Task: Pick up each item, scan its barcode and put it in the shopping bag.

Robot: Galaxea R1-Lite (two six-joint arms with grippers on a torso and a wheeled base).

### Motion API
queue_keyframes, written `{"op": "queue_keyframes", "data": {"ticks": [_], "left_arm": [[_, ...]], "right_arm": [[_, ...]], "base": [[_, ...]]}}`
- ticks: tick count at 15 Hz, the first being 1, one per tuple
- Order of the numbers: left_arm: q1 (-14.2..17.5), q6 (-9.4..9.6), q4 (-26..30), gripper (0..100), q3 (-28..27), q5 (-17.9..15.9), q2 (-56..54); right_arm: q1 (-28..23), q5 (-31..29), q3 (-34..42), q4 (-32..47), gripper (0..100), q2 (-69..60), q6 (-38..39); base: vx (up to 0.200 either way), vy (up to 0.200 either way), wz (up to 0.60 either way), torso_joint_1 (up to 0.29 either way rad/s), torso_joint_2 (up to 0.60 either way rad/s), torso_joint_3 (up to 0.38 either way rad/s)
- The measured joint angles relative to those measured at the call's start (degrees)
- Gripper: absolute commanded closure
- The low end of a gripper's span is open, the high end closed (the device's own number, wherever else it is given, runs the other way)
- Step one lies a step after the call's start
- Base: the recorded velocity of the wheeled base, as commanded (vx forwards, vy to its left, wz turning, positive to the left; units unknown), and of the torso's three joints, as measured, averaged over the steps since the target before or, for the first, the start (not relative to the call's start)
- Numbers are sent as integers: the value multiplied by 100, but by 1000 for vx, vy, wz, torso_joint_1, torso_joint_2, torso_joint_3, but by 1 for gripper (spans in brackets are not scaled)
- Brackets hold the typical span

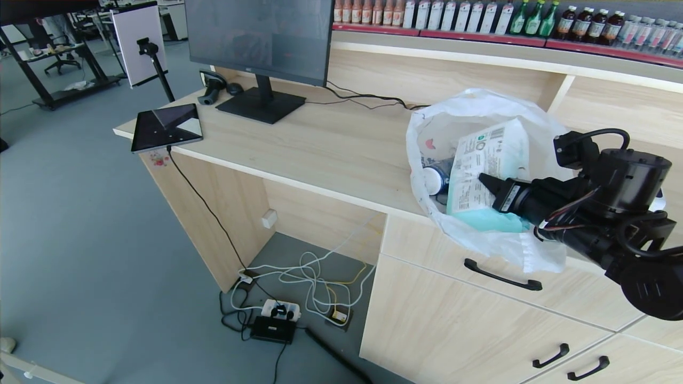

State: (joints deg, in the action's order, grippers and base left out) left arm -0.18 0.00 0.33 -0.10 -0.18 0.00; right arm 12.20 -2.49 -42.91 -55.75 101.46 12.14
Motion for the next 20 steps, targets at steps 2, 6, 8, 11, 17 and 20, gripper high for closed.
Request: {"op": "queue_keyframes", "data": {"ticks": [2, 6, 8, 11, 17, 20], "left_arm": [[0, 2, 0, 100, 0, 0, 0], [0, 0, 2, 100, 0, 0, 0], [0, 0, 0, 100, 0, 0, 0], [0, 0, 2, 100, 0, 0, 0], [0, -5, 0, 100, 0, 0, 0], [0, -16, 2, 100, 0, 0, 0]], "right_arm": [[-13, -29, -5, 9, 0, 13, -5], [-2, 2, -9, -202, 0, 38, -5], [2, 22, -46, -422, 0, 44, -11], [-5, 213, -218, -573, 0, 41, -18], [-35, 601, -573, -584, 0, -193, -218], [-35, 817, -595, -556, 0, -511, -306]], "base": [[0, 0, 0, 0, 0, 0], [0, 0, 0, 0, 0, 0], [0, 0, 0, 0, 0, 0], [0, 0, 0, 0, 0, 0], [0, 0, 0, 0, 0, 0], [0, 0, 0, 0, 0, 0]]}}
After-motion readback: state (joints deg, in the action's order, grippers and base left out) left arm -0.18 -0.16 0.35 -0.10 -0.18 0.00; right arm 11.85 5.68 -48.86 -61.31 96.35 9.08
